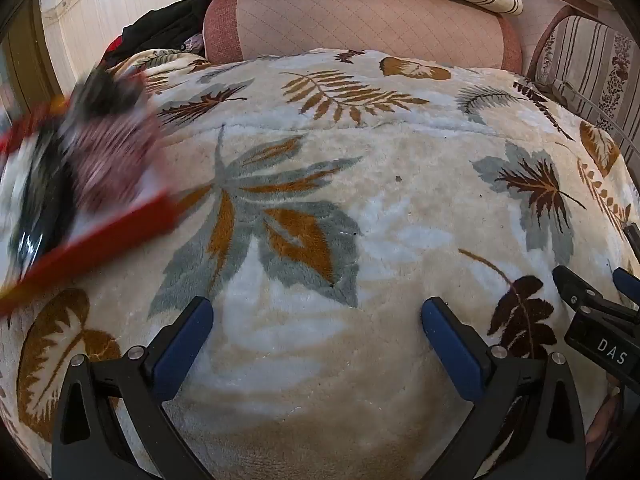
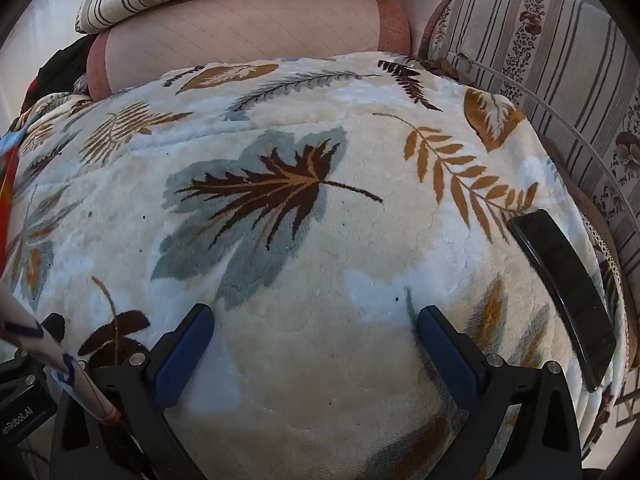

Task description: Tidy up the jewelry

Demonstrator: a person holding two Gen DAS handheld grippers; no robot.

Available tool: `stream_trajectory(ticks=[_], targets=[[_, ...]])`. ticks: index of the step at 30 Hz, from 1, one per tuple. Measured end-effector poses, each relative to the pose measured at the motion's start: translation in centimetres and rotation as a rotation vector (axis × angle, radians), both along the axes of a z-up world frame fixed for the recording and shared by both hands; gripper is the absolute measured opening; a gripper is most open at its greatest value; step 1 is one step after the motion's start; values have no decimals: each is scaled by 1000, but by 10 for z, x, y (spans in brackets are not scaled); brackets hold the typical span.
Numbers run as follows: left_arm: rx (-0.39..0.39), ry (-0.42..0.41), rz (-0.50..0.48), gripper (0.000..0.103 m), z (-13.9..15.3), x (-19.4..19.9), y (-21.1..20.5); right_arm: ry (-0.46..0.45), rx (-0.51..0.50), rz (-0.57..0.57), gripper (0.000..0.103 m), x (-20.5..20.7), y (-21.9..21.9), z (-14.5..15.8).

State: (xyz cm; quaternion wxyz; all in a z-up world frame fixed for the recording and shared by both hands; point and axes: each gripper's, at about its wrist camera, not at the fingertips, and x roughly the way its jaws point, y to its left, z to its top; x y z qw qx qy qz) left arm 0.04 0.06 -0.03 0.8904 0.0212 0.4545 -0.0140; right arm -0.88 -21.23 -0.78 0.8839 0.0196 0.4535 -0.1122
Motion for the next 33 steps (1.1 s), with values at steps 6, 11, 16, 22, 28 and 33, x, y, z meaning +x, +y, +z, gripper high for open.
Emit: stream_trajectory(ticks=[6,11,16,22,28,33], targets=[[9,-7,-1,103,-1,0,-1,-8,12,-1,103,-1,-2,-1],[7,-6,0,103,0,0,0,-11,15,-2,103,-2,-1,0],[12,-6,0,103,0,0,-1,-11,13,-2,103,-1,0,0],[11,-6,0,103,-1,-2,0,-9,9,-1,103,0,-1,-1],[8,-4,1,103,-4,3,0,-7,10,-1,103,1,0,-1],[6,-5,1,103,-2,3,3,-7,12,-1,103,2,-1,-1]])
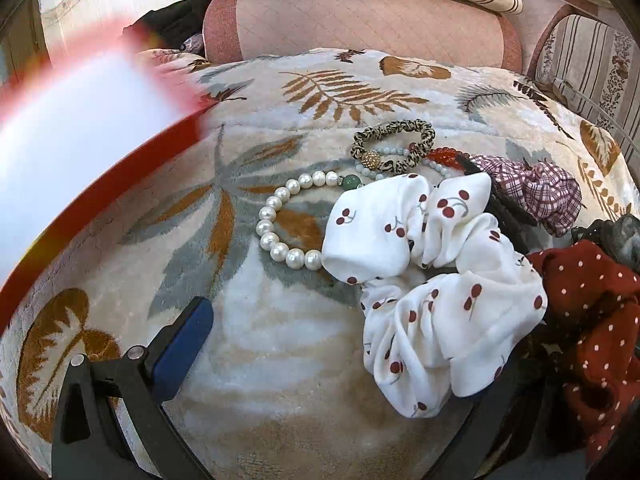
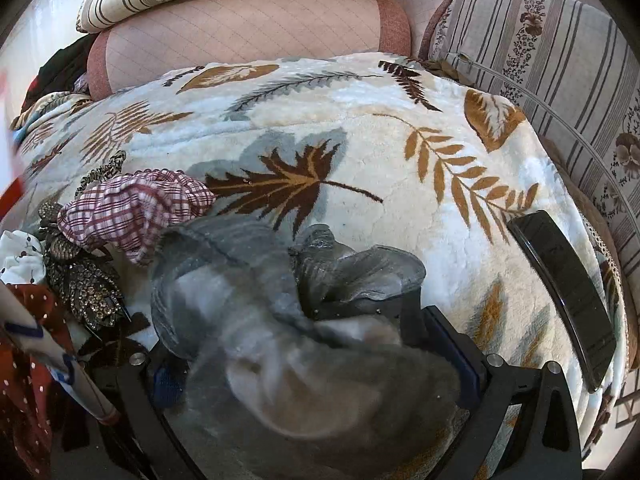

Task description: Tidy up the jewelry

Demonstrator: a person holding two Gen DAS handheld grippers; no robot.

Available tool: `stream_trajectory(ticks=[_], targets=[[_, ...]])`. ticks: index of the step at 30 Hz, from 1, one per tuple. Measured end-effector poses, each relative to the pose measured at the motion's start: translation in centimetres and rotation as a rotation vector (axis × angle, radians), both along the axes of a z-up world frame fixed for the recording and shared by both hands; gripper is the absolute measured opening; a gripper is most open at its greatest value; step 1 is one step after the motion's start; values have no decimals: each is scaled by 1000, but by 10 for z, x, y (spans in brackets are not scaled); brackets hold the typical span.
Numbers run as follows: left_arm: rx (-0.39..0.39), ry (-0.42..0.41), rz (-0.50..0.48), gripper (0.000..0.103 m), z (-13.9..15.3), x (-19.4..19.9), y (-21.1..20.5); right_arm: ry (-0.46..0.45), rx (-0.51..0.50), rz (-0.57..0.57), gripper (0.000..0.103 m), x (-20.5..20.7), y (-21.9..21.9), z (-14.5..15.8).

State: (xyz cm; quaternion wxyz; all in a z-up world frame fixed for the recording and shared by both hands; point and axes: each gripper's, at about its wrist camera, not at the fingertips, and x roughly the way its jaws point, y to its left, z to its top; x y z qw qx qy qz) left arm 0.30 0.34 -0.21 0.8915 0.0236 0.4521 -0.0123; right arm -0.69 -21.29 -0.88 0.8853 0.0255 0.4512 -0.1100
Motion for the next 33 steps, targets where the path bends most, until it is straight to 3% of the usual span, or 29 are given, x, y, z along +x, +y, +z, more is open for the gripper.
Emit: stream_trajectory(ticks=[14,16,18,24,26,30,33], targets=[[4,-1,0,103,0,-1,-5,-1,-1,0,103,-2,-1,1],[-10,-4,29,103,0,-2,-5,-1,-2,11,103,-5,-1,3],[23,-6,51,103,0,-2,-10,-6,3,21,103,-10,0,4],[24,68,20,103,3,5,-8,-33,15,59,102,-36,3,16],[-21,88,-12,103,6,3,-1,-60,18,65,102,-47,2,26],[-197,-32,8,103,28,-45,31,-130,22,83,102,-79,-1,50],[-189,-162,-26,103,67,-93,35,-160,68,101,102,-101,-1,66]])
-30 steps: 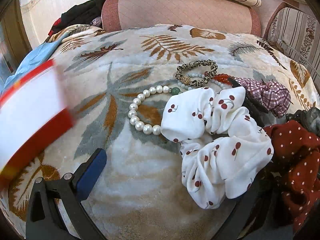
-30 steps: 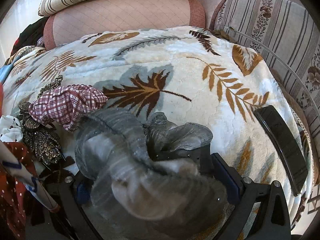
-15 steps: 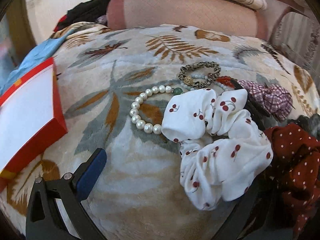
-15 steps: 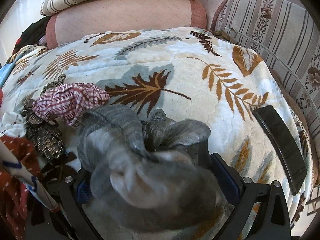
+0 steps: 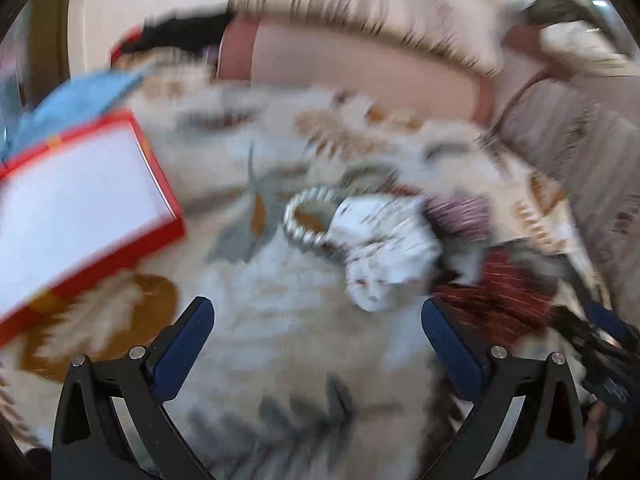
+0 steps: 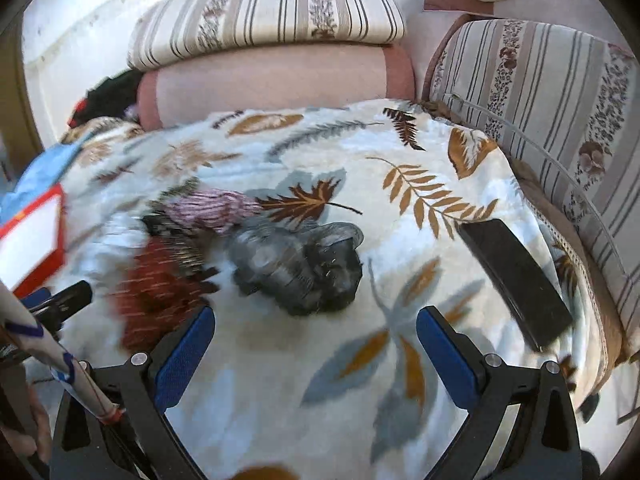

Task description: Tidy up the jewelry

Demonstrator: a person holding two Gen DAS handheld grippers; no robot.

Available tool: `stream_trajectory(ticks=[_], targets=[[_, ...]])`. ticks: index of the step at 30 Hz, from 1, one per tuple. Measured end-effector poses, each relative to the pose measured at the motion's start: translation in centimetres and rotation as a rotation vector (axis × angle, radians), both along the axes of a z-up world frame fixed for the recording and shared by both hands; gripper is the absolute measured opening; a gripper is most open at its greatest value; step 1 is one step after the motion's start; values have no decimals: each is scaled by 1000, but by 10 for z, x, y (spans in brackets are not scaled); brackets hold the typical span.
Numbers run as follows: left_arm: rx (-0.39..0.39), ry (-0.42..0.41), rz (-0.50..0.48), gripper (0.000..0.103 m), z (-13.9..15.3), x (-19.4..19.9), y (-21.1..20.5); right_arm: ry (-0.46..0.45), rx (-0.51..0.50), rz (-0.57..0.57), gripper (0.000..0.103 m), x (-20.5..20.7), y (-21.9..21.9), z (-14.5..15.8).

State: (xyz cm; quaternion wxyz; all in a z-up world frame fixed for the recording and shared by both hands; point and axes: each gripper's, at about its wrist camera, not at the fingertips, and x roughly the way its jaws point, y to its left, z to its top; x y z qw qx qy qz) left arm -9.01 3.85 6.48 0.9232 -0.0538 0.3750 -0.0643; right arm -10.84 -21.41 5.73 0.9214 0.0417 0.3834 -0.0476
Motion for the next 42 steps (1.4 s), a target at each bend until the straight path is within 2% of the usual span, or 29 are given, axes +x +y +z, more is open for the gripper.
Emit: stream_trajectory(ticks=[2,4,7,10,17,42], targets=[[36,-99,-20,103,36,-33,-2,-30,13,22,102,-15,6,14],[41,-179,-43,103,69,-62,-2,-59,-9,45,102,-28,14,28],[50,-243,-24,103,99,-88,1,-94,-17,69,102,-45,24,49],[58,-264,-11,103,112,-94,3,-111,-29,89,102,-54,32,64],[81,-235,-13,103,105,-94,3,-145,-60,87,102,-66,35,82],[79,-160,-19,103,87,-78,2,-104,-52,109,102,-59,40,70]])
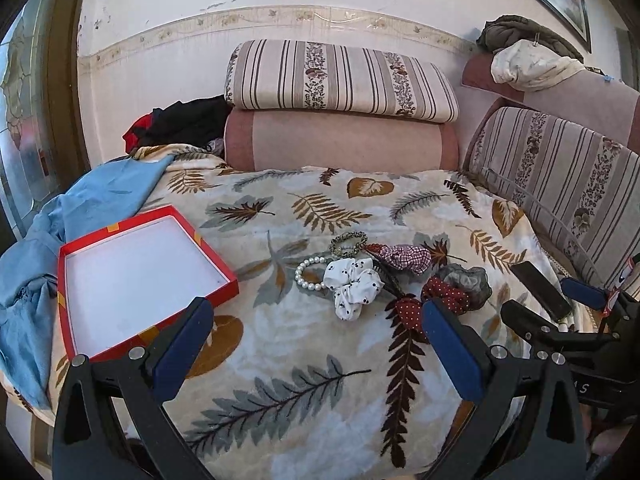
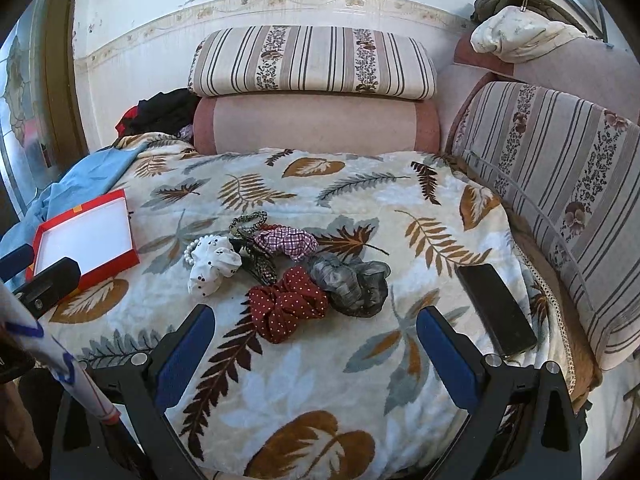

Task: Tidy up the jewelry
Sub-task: 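Grasp the grey sheer scrunchie with the right tool while the left tool grasps the red polka-dot scrunchie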

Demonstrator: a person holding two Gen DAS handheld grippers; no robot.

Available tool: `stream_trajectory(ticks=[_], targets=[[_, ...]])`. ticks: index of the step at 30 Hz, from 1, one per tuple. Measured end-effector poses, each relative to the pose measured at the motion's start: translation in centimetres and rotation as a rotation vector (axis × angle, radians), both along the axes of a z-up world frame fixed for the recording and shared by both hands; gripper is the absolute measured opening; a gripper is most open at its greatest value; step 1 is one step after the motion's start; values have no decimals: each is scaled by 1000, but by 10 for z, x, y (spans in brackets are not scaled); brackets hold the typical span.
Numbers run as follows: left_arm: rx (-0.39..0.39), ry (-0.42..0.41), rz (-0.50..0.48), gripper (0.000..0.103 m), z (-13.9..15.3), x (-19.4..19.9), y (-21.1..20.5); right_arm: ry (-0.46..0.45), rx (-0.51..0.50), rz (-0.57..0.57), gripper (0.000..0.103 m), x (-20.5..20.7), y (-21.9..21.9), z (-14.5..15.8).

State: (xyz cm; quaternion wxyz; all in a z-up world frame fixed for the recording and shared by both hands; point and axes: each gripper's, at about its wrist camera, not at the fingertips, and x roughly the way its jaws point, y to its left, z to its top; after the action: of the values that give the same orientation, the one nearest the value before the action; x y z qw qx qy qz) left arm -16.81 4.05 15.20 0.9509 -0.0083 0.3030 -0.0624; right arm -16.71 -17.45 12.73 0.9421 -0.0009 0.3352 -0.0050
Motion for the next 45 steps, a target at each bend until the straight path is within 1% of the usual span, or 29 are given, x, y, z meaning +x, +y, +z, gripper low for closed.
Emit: stream_trajectory(ticks=[8,14,18,20,23,24,25,28,29,31,34,37,39,42,43,45], targets=[[-3,18,-2,103,-5,4,0,13,7,1,102,4,-1,-4],[0,49,-2,103,-15,11,-1,35,20,-2,102,10,-4,-11],[-5,87,-11,103,-25,19,-1,65,88,-14,102,21,-21,-20],[-16,107,-24,103,-31,23,-1,80,140,-29,99,27,-37,-25],[-43,143,-38,103,-39,30,0,98,186,-52,88,35,-54,-33],[-49,159,-42,103,-44,33,0,108,210,-47,82,38,-58,-36],[-44,171,-39,103,-47,36,0,119,236,-39,80,41,-62,-40],[-48,189,-44,103,-54,40,-1,140,283,-30,77,47,-68,-51],[-47,190,-45,103,-55,40,-1,147,301,-19,77,49,-68,-54],[-44,194,-53,103,-58,43,-2,160,307,-11,77,54,-67,-58],[-48,206,-64,100,-61,47,-4,150,322,-5,77,63,-72,-58],[-53,220,-86,99,-64,53,-9,156,362,-33,77,78,-88,-60],[-58,229,-116,99,-66,58,-17,181,399,-53,77,91,-98,-65],[-71,243,-156,99,-68,64,-29,227,454,-45,77,109,-103,-76],[-75,251,-169,99,-69,66,-34,237,455,-44,79,113,-102,-78],[-75,262,-194,99,-71,68,-45,276,456,-33,81,124,-97,-87]])
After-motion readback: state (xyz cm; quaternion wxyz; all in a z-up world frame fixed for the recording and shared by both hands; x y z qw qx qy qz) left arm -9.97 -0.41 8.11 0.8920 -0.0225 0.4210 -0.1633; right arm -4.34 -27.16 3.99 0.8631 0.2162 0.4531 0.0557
